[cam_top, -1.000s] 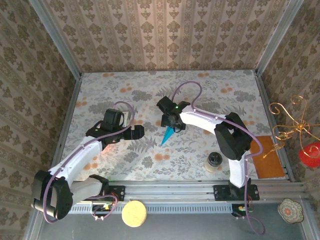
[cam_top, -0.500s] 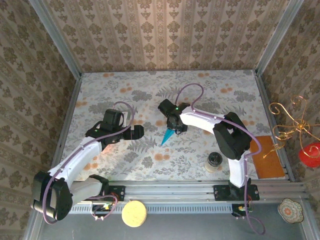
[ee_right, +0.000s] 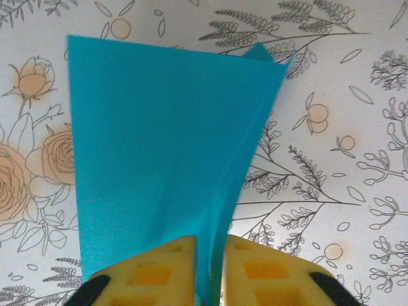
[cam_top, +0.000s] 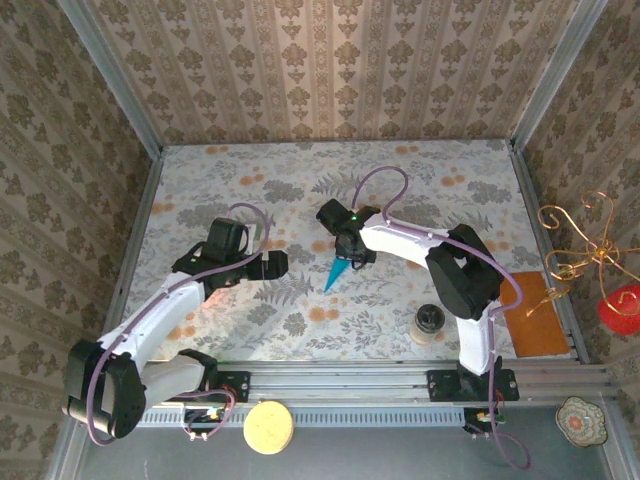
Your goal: Fold a paper plane with a square sheet of paper (pick it up from the middle)
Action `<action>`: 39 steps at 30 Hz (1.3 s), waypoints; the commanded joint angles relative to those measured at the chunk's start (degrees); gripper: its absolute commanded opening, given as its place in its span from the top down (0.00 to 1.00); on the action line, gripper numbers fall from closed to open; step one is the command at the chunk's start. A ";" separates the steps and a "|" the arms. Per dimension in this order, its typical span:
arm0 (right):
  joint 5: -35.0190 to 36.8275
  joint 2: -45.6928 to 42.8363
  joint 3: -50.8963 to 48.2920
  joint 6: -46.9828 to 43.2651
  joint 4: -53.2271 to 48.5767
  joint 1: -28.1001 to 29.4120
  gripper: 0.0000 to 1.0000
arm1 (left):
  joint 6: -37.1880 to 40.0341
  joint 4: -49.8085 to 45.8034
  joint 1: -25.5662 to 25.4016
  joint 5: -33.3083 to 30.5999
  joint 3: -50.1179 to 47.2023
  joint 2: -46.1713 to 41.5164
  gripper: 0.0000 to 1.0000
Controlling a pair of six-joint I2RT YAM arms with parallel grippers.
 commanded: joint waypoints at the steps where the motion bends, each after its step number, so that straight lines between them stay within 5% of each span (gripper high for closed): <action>1: 4.13 -2.97 -1.35 1.30 -1.61 -0.05 0.86 | -0.77 -0.91 0.86 0.28 0.75 0.69 0.00; 14: 1.42 -9.11 -4.11 -6.58 4.90 -0.06 0.99 | -6.87 5.00 4.37 6.33 -1.80 0.80 0.00; 19: -13.92 -12.89 -4.63 -16.32 15.17 -0.88 0.98 | -8.69 9.42 4.75 10.14 -2.48 1.80 0.01; 25: -30.92 -10.79 -6.95 -18.03 26.29 -1.89 0.98 | -11.54 11.91 4.65 10.02 -1.85 4.73 0.02; 32: -41.45 -6.07 -13.65 -13.58 38.69 -4.57 0.97 | -12.08 12.43 3.31 9.56 -1.53 5.30 0.04; 39: -43.84 -3.81 -20.86 -10.67 45.32 -8.10 0.96 | -14.75 13.27 1.42 7.46 -3.78 5.95 0.06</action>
